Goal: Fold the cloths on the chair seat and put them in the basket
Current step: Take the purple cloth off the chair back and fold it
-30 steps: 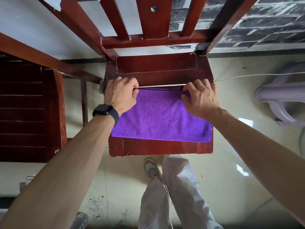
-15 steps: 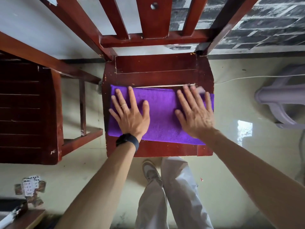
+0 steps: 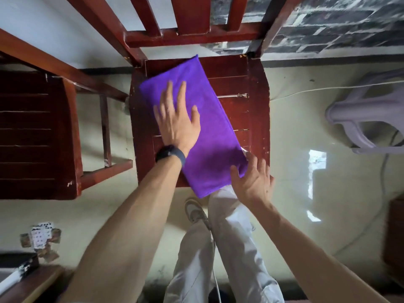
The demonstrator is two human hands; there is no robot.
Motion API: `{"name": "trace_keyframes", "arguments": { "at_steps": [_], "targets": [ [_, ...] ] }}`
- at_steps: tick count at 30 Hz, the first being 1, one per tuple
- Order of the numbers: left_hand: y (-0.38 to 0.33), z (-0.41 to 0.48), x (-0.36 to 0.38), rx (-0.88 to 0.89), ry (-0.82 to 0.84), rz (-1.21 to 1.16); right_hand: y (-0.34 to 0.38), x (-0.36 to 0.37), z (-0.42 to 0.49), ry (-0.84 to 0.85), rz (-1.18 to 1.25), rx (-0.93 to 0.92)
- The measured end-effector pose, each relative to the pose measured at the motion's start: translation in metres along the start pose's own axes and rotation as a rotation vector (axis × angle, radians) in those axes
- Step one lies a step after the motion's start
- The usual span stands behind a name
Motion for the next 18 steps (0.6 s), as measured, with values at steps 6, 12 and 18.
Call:
{"name": "trace_keyframes", "arguments": {
  "at_steps": [6,12,18],
  "targets": [
    [0.048,-0.137,0.005,-0.715,0.179,-0.436,-0.006,-0.012,0.024,0.196,0.227,0.172],
    [0.051,-0.183,0.021,-0.829,0.530,-0.387,-0.013,-0.010,0.031,0.226,0.464,0.239],
    [0.056,-0.187,0.011,-1.076,0.578,-0.951,-0.009,-0.015,0.013,0.169,0.820,0.364]
  ]
}}
Point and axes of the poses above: each hand's wrist, its own z-axis towards the middle knuckle, its own x-axis out of the palm, y = z × x, the point moved 1 cm from there along z, towards the middle knuckle, and after that the axes turned 9 degrees about -x, right-handed, at the moved point
